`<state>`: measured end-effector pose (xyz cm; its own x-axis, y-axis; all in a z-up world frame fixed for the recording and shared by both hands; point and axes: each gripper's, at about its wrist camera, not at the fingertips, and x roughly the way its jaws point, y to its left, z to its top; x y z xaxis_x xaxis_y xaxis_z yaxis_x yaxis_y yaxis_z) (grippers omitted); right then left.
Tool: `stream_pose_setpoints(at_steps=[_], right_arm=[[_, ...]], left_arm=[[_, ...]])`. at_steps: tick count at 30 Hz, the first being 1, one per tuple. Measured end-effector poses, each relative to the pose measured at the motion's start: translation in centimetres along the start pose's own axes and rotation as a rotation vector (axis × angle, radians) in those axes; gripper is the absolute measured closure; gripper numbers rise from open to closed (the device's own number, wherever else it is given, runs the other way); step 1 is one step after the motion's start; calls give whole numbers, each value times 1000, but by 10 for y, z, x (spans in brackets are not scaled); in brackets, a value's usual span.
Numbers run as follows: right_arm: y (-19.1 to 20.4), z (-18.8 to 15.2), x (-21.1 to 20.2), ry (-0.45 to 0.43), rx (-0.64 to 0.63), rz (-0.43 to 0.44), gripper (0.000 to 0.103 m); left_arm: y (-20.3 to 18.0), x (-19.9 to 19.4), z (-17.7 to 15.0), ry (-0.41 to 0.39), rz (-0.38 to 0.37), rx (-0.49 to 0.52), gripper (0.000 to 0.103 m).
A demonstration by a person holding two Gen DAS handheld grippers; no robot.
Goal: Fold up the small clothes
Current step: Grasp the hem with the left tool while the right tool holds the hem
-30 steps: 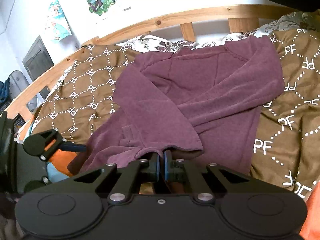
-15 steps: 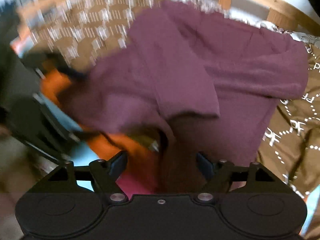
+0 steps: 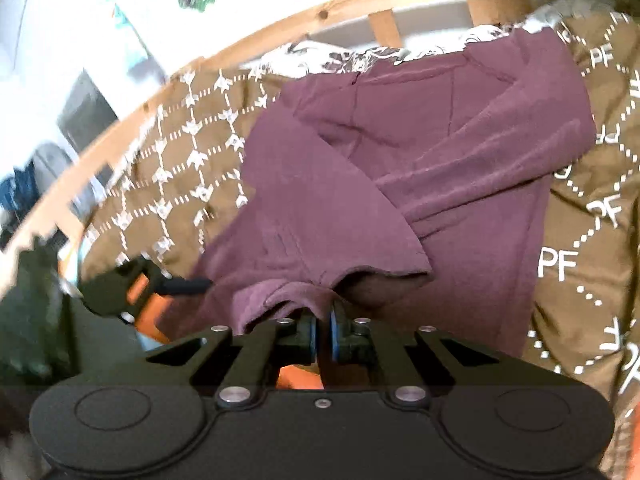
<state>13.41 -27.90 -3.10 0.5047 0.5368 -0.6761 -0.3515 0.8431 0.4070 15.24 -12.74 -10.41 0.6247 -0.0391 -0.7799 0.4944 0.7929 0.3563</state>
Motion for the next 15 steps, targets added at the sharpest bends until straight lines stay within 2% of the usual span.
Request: stream_pose_setpoints(at_steps=[2,4,5,6,7,9,10,12,13,15], right_arm=[[0,0,-1,-5,-1,5,97],[1,2,-1,-11,0,5,96],[1,2,-2,-14,1,4,96],[2,0,-3,-15,-7,-6,97],[5,-1,-2,-13,-26,-29,97],[13,-4,2,5,-79,-71,97],[18,-5,5,19,-114,-93,97],[33,-9,13,68,-213,-177,96],[38,-11,18,96,-256,-208,93],[50,-19,32,184,-360,-291,76]], left_arm=[[8,0,-2,7,59,-42,19],[17,-6,-4,7,137,-80,37],[21,-8,-5,12,178,-95,51],[28,-11,-7,18,209,-119,57],[35,-13,-9,20,213,-153,60],[47,-16,-11,35,227,-213,84],[54,-17,-12,45,239,-239,84],[65,-20,-16,38,203,-296,95],[67,-21,-16,34,192,-309,96],[70,-24,-16,25,192,-318,97]])
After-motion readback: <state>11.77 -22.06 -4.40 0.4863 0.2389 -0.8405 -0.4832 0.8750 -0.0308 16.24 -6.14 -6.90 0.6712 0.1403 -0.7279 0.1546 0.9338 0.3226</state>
